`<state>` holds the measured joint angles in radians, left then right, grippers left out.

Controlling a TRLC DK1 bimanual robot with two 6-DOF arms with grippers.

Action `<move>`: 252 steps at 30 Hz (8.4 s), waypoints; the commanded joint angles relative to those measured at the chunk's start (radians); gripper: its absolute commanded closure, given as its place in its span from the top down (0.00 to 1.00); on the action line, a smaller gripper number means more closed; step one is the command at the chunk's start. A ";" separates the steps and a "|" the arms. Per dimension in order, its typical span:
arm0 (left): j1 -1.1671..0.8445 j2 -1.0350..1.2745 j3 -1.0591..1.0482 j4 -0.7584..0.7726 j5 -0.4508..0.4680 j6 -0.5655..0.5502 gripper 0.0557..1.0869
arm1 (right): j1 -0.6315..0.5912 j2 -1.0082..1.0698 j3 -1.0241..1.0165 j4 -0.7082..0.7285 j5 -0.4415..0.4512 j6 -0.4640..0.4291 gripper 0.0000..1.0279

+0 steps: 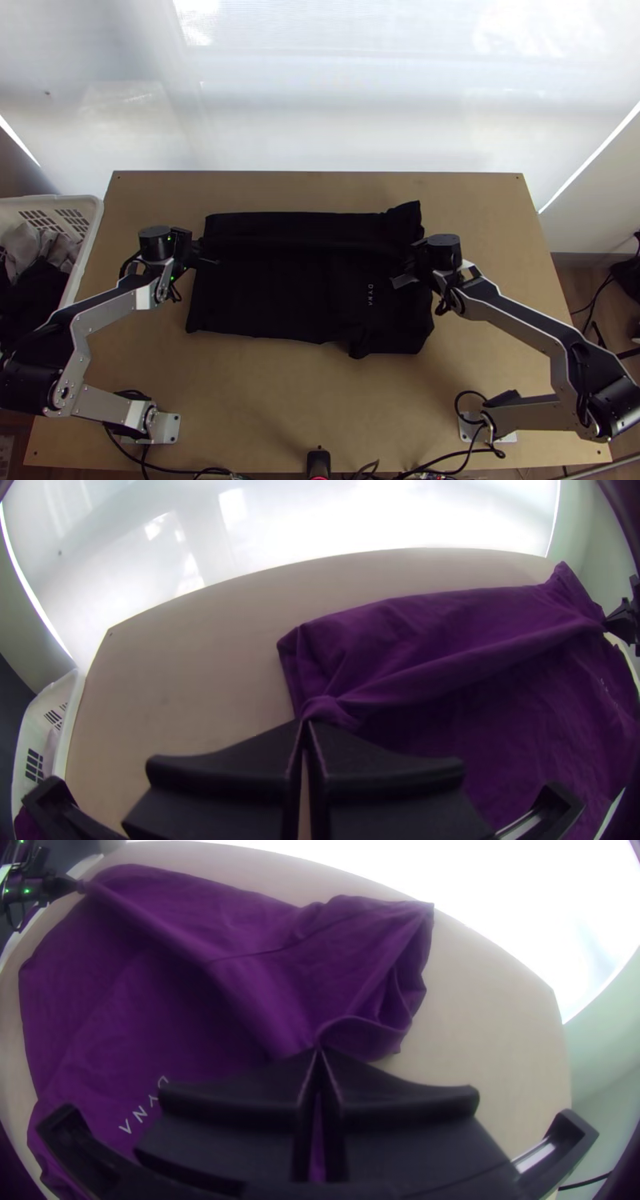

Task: Fold the t-shirt

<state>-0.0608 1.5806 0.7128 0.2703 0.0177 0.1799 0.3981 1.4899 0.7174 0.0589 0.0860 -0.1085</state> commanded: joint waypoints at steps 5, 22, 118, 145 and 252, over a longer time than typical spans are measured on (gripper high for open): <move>0.006 -0.070 -0.059 -0.003 0.008 -0.005 0.03 | 0.013 -0.060 -0.053 -0.007 0.000 0.012 0.03; 0.004 -0.123 -0.115 -0.026 0.014 -0.008 0.03 | 0.050 -0.088 -0.065 -0.037 0.001 0.030 0.03; 0.073 -0.347 -0.156 -0.835 0.251 0.181 0.34 | 0.082 -0.318 0.136 -0.459 -0.055 -0.033 0.96; 0.078 -0.386 0.116 -0.772 0.263 0.004 0.03 | 0.430 -0.342 0.053 -0.837 -0.180 -0.095 0.95; 0.104 0.144 0.525 -0.744 0.154 0.082 0.03 | -0.059 0.377 0.784 -0.646 -0.166 -0.166 0.03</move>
<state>0.0486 1.6436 1.1892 -0.4938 0.1822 0.2588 0.3561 1.7790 1.4551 -0.5900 -0.0803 -0.2741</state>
